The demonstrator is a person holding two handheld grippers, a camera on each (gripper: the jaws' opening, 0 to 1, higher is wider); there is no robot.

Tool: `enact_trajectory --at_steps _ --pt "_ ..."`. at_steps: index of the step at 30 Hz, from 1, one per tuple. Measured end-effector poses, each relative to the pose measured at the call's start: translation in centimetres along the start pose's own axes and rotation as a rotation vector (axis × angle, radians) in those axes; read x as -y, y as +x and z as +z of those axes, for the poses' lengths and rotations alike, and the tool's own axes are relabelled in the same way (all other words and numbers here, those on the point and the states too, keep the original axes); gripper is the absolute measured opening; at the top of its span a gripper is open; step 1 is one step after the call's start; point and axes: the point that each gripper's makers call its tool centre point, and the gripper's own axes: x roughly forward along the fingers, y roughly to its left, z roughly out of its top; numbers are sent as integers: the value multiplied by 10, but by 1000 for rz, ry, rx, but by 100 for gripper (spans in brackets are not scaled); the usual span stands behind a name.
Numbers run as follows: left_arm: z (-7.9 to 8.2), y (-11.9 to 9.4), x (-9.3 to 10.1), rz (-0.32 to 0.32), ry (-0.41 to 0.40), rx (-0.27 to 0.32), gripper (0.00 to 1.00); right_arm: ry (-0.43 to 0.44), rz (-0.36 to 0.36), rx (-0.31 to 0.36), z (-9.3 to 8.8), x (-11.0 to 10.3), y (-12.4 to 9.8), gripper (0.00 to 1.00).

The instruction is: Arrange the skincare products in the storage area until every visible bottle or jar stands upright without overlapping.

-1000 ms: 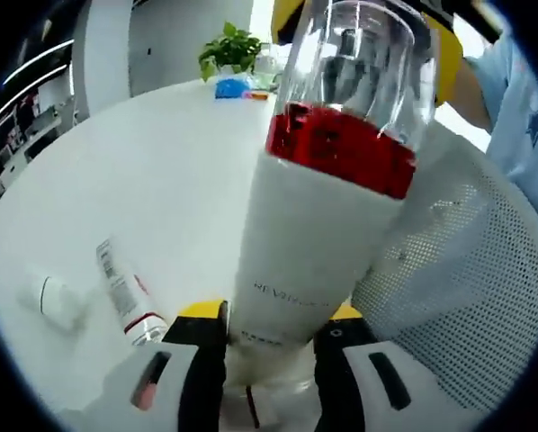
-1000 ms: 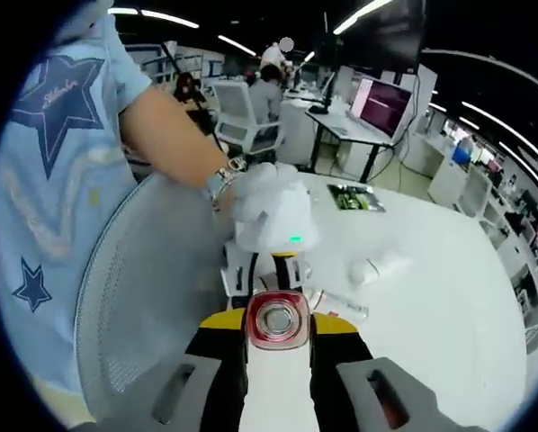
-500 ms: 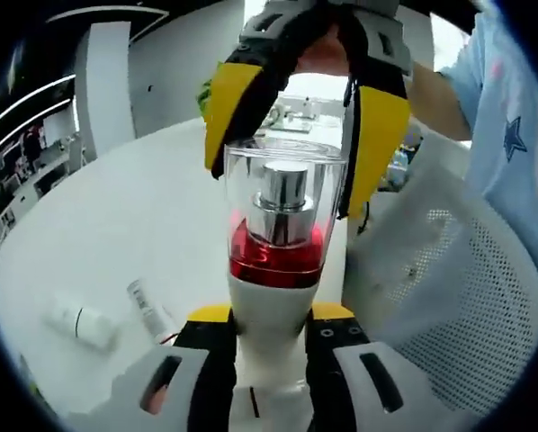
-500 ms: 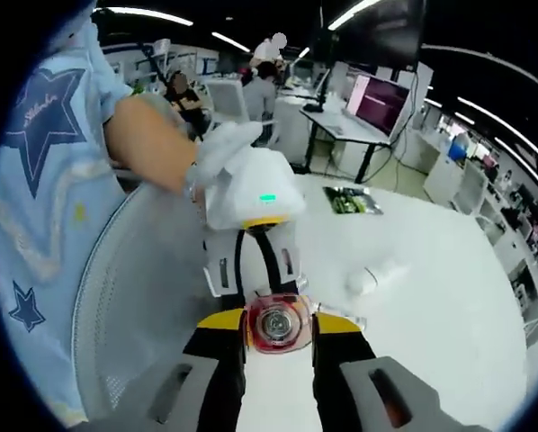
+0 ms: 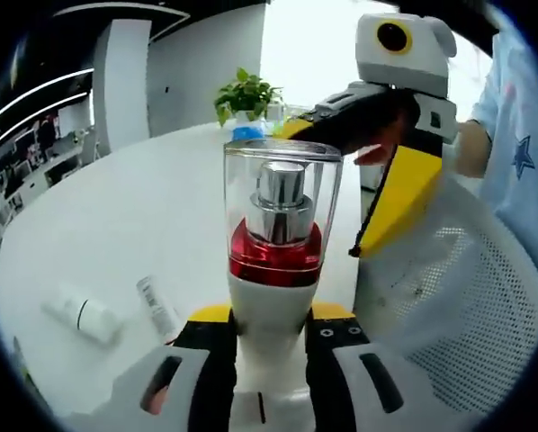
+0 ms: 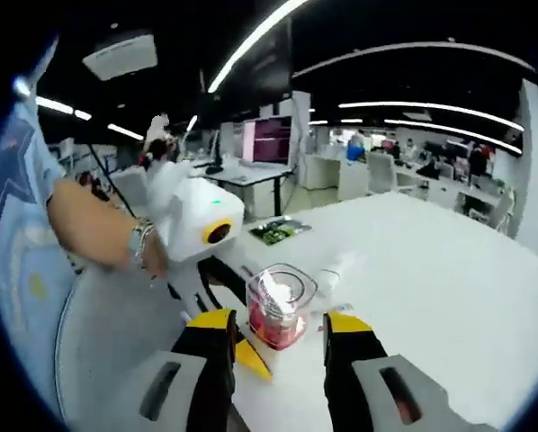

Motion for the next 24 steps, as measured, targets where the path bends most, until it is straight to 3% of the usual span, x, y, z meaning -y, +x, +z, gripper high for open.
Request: enact_trajectory --at_steps 3,9,15,20,21,24 --pt "0 0 -4 28 -28 3 25 29 -43 2 3 -1 7 28" --pt "-1 -2 -11 67 -40 7 25 -92 -95 9 5 -6 13 24" --pt "-1 -1 -11 55 -30 -1 25 -108 -81 11 3 -5 15 25" --pt "-8 -5 -5 18 8 -39 27 -196 -36 -12 0 -14 17 23" --pt "-8 -6 -4 9 7 -44 28 -227 -54 -8 1 -10 16 23" --pt "-6 -10 -4 6 16 -37 28 -217 -34 -18 0 -10 15 23"
